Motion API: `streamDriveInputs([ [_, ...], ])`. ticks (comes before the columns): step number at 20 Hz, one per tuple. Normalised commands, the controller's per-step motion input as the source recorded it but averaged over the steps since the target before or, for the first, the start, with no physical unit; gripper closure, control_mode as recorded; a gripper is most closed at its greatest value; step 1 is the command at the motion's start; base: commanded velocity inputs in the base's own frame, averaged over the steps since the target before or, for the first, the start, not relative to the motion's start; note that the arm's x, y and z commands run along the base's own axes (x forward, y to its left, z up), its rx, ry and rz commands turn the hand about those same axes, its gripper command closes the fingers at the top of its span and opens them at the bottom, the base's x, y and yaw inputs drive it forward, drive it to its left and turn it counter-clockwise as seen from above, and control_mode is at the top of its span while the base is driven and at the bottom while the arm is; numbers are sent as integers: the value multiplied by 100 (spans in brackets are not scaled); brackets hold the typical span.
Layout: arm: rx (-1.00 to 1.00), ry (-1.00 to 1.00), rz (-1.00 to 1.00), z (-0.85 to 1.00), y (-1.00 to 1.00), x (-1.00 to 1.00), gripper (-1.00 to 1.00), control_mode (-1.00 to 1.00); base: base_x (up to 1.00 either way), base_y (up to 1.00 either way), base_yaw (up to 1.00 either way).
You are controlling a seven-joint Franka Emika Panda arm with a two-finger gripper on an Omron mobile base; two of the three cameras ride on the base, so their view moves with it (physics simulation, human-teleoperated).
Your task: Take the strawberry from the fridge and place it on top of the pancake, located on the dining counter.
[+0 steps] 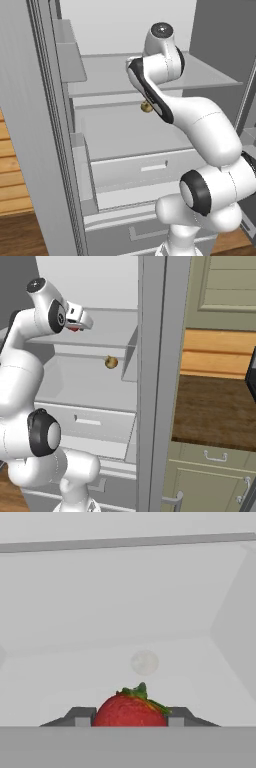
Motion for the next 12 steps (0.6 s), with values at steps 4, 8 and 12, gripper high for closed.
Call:
streamDriveInputs([
  [4,0,-11,4,0,1,-48,100,-100,0,0,0],
  [8,0,-19,11,0,-40,-86,100,-100,0,0,0],
  [12,0,-4,28,8,-48,-97,100,-100,0,0,0],
])
